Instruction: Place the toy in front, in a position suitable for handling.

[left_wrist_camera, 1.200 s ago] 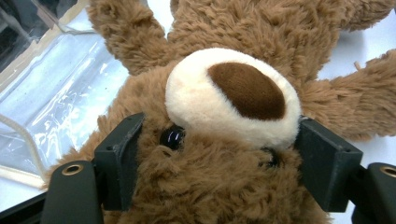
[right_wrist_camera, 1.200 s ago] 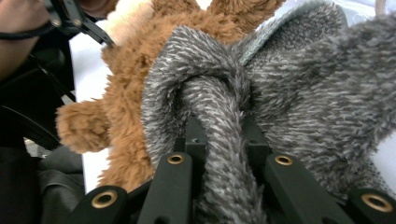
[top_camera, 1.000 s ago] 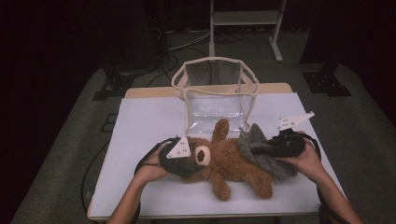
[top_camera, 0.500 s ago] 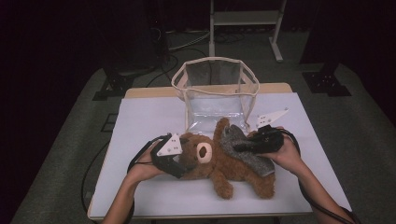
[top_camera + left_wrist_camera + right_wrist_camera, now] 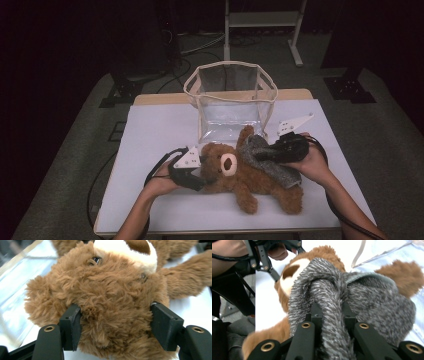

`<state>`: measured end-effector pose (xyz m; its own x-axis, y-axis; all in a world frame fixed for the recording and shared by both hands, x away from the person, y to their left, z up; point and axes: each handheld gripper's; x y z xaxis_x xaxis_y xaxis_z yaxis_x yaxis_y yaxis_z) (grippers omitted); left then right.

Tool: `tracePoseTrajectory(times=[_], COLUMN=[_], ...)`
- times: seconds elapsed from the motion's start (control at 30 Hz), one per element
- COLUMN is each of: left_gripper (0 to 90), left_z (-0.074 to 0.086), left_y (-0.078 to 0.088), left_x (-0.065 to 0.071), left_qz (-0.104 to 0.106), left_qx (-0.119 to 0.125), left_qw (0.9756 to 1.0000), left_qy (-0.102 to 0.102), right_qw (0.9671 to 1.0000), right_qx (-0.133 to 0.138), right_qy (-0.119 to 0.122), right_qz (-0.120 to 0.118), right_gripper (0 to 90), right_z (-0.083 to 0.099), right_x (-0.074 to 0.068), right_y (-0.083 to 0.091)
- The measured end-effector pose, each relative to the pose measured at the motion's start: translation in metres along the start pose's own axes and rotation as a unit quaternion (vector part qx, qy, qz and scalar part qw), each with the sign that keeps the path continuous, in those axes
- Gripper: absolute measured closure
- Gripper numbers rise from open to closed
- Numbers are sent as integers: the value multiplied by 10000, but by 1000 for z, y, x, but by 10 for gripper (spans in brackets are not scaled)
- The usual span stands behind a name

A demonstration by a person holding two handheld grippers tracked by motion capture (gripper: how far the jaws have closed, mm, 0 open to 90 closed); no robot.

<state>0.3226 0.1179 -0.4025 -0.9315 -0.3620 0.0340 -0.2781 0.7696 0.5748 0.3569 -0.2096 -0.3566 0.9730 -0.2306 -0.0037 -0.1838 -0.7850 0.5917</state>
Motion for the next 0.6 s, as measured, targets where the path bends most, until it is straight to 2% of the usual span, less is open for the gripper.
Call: tracePoseTrajectory(times=[0.1,0.2,0.33,0.43,0.53,0.6], left_gripper=[331,329,256,250,288,308], left_z=[-7,-6,-4,-6,-6,-6], left_y=[-10,-20,-19,-19,-23,-24], left_x=[9,12,8,7,9,10], left_qz=[65,-75,-321,-347,-388,-370], left_qx=[-66,-329,-205,-54,-138,-138], left_qw=[9998,9987,9991,9993,9990,9989], left_qy=[-196,-376,-177,-102,-195,-261], right_qw=[9999,9996,9992,9996,9998,9999], right_qx=[-85,-153,-352,-288,-175,-105], right_qy=[114,241,165,10,-31,72], right_qz=[-51,-25,2,52,85,76], right_gripper=[772,771,771,770,771,771], right_z=[-9,-15,-7,4,3,-5], right_x=[-4,-7,-6,-3,-5,-8], right_y=[-9,-17,-18,-7,3,4])
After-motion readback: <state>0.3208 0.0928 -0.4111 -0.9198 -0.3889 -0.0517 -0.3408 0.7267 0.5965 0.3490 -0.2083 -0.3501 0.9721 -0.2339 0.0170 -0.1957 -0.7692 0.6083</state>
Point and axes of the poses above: each handheld gripper's, and its own axes: y roughly backward along the jaws, z roughly out of its underside, x roughly to its right, and after that the axes turned 13 degrees about y, right-handed
